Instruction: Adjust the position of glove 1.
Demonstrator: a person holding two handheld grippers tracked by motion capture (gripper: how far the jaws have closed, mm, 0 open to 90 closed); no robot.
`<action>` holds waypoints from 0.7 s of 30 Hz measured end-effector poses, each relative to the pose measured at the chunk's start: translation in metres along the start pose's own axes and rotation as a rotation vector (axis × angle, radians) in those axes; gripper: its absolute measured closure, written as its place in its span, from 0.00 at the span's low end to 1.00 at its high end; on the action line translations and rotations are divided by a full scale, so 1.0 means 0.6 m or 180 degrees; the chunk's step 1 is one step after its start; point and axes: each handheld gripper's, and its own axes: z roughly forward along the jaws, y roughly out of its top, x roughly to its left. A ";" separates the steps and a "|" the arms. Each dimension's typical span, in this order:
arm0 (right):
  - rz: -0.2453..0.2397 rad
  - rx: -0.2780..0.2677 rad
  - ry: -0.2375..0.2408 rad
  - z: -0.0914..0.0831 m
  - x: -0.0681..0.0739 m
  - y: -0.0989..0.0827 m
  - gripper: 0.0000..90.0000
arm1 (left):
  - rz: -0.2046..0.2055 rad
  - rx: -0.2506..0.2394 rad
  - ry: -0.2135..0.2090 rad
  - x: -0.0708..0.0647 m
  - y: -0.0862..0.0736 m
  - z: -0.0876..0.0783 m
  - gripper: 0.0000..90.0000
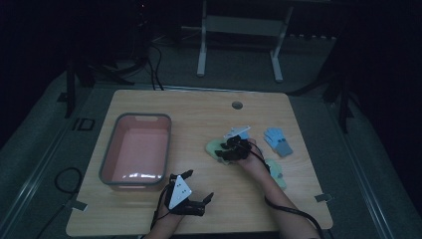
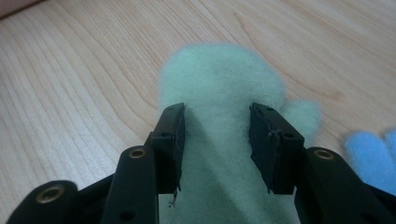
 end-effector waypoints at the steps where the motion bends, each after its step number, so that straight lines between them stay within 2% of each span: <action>1: 0.0007 -0.0004 0.0004 0.000 -0.001 0.000 0.62 | 0.0001 0.0005 0.0002 0.000 0.000 0.000 0.02; 4: 0.0000 -0.0023 -0.0038 0.002 0.001 -0.002 0.68 | 0.0004 0.0004 0.0003 0.000 0.000 0.000 0.02; 8: 0.0096 -0.0108 -0.0102 0.002 0.004 -0.007 0.85 | 0.0014 0.0015 0.0009 -0.001 0.000 0.000 0.02; 12: 0.0402 -0.0157 -0.0187 -0.002 0.013 -0.010 0.94 | 0.0000 0.0013 0.0027 -0.001 0.000 0.000 0.02; 14: 0.0439 -0.0155 -0.0243 -0.007 0.017 -0.008 0.95 | -0.0006 0.0005 0.0033 -0.001 0.000 0.000 0.02; 15: 0.0505 -0.0179 -0.0302 -0.014 0.022 -0.006 0.95 | -0.0008 -0.0006 0.0035 0.000 0.000 0.000 0.02; 16: 0.0663 -0.0276 -0.0352 -0.039 0.034 -0.001 0.95 | -0.0009 -0.0005 0.0037 0.000 0.000 0.000 0.02; 17: 0.0728 -0.0333 -0.0380 -0.051 0.040 0.000 0.95 | -0.0005 -0.0005 0.0038 -0.001 0.000 0.000 0.02; 19: 0.0753 -0.0353 -0.0402 -0.061 0.047 0.001 0.95 | -0.0005 -0.0005 0.0038 -0.001 0.000 0.000 0.02; 20: 0.0789 -0.0420 -0.0551 -0.084 0.063 0.001 0.95 | -0.0002 -0.0011 0.0039 -0.001 0.000 0.000 0.02; 21: 0.0792 -0.0424 -0.0595 -0.091 0.069 0.000 0.95 | 0.0004 -0.0005 0.0044 -0.001 0.000 0.000 0.02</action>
